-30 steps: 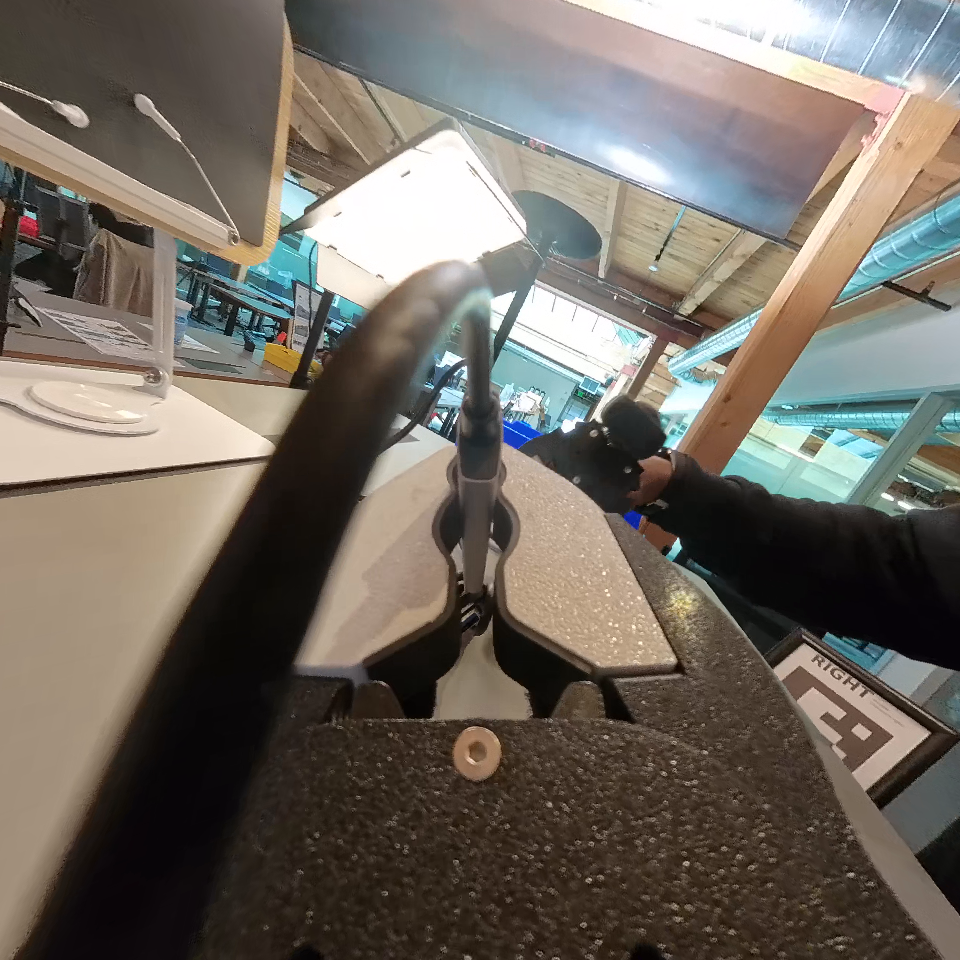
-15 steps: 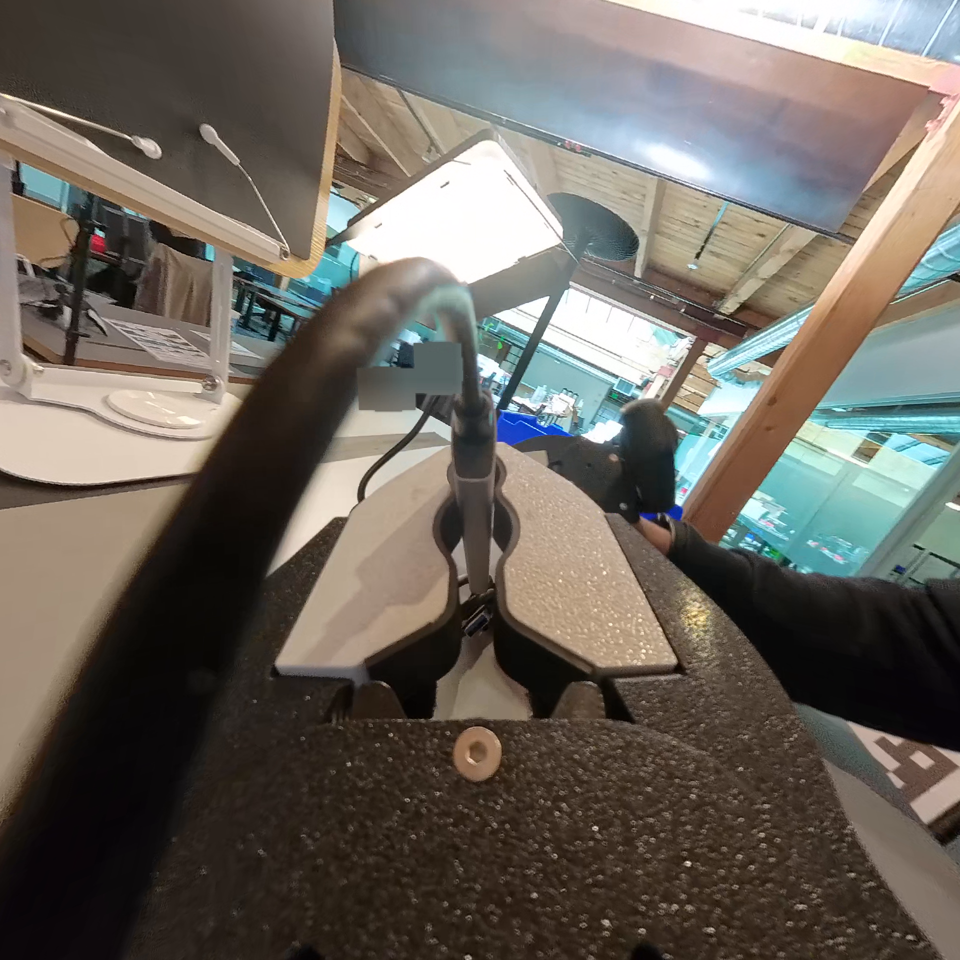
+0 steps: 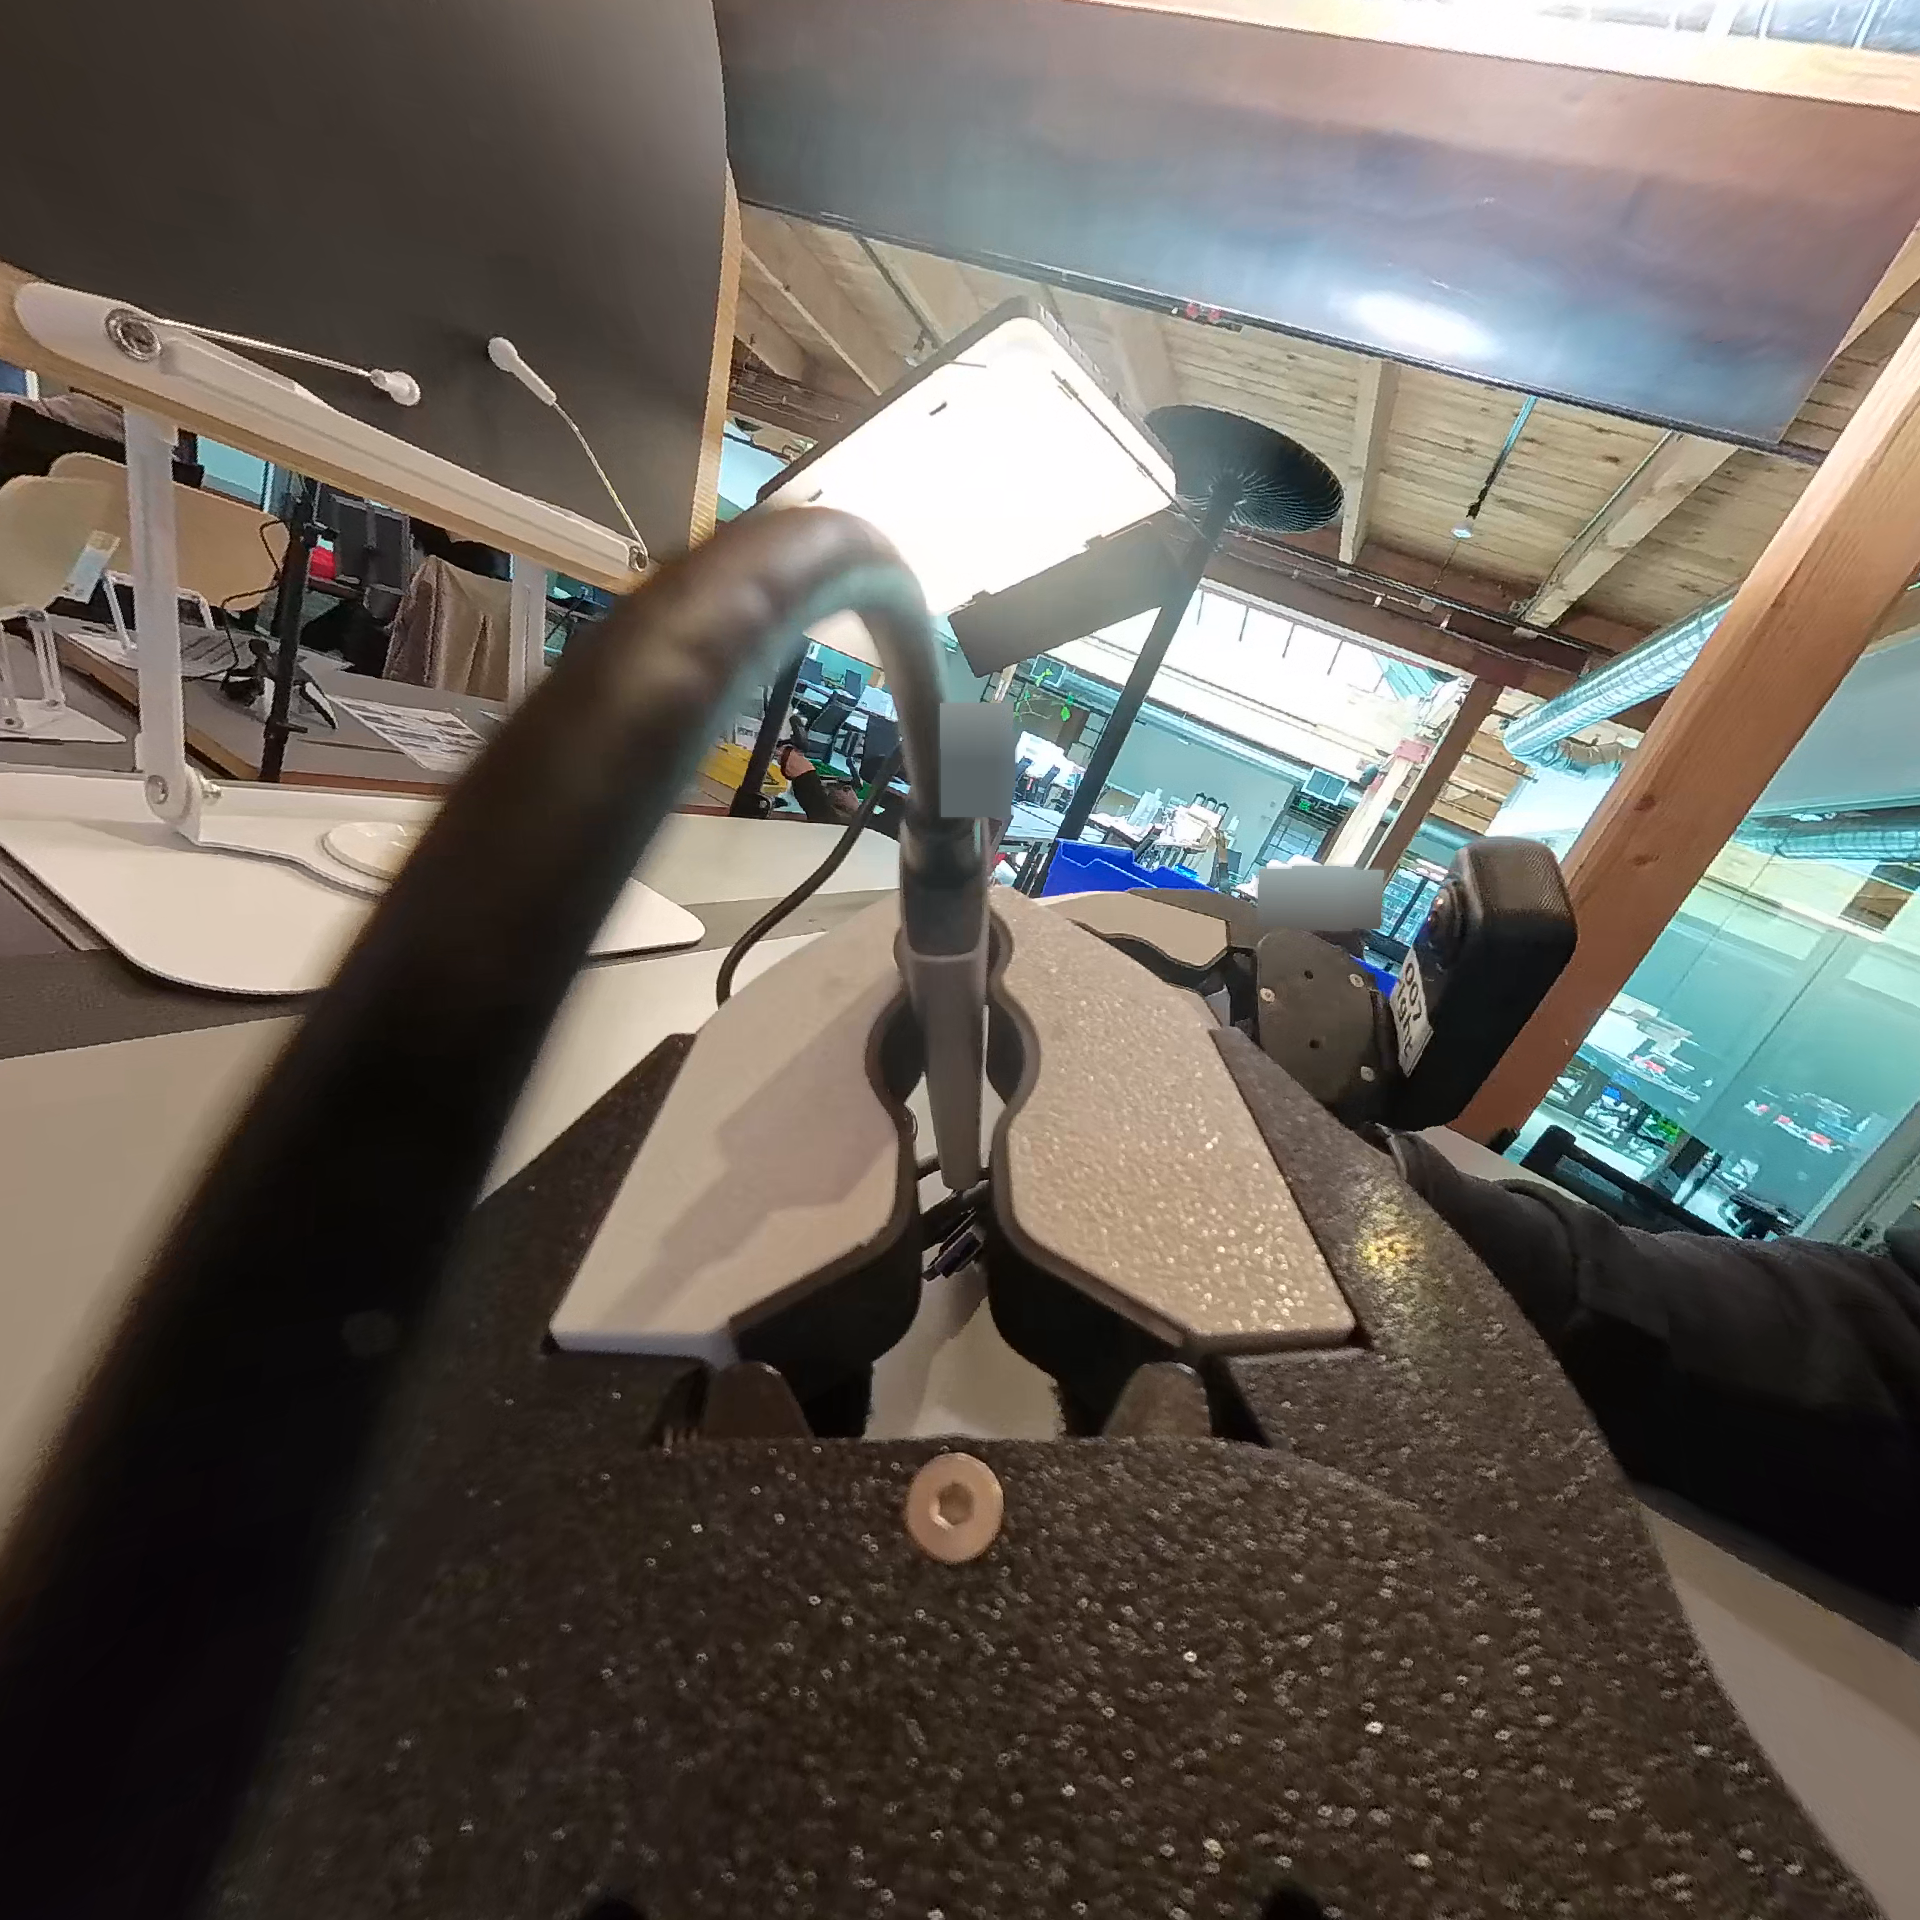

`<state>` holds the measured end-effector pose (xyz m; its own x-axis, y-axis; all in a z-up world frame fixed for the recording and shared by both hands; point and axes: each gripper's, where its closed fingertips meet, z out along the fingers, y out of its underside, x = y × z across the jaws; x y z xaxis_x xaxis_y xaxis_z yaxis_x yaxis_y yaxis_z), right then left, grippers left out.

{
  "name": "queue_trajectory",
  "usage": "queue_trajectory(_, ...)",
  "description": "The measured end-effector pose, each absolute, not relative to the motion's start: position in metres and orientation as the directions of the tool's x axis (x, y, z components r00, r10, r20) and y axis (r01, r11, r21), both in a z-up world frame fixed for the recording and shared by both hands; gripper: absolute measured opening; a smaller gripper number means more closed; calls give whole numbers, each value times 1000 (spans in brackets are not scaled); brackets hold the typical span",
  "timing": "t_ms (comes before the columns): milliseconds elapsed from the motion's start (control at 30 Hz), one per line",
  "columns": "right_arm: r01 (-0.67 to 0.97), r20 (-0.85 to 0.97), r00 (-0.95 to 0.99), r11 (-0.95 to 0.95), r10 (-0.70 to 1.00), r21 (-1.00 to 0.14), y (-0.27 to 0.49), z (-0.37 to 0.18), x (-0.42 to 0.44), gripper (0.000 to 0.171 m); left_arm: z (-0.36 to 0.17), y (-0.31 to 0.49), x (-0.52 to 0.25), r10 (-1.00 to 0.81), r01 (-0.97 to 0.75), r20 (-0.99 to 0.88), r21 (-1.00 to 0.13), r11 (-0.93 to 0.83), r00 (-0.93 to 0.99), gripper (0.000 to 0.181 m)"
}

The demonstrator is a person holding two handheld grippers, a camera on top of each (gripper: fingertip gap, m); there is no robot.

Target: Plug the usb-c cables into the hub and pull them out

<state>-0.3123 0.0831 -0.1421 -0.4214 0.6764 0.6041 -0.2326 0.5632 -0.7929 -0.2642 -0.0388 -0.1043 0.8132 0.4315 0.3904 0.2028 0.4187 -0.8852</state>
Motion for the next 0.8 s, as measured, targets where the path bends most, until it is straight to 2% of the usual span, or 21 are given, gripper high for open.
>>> queue_trajectory(233,-229,416,-688,365,595,-902,56,-134,-282,9,-104,-36,-262,448,178,361,-900,399,818,7)
queue_trajectory(367,-178,275,-814,232,511,-956,48,-123,-265,9,-103,-40,-273,546,127,364,-898,422,754,7)
queue_trajectory(467,-113,180,-894,183,410,-977,41,-122,-250,9,-98,-35,-280,588,64,393,-864,500,707,7)
queue_trajectory(600,-4,30,-977,124,213,-992,25,-123,-219,9,-98,-9,-287,611,51,391,-866,498,688,7)
queue_trajectory(700,52,-28,-982,129,184,-990,19,-130,-214,9,-101,12,-283,557,105,369,-888,448,745,7)
queue_trajectory(800,62,-8,-974,233,224,-970,19,-149,-222,9,-102,5,-290,525,147,422,-862,485,740,7)
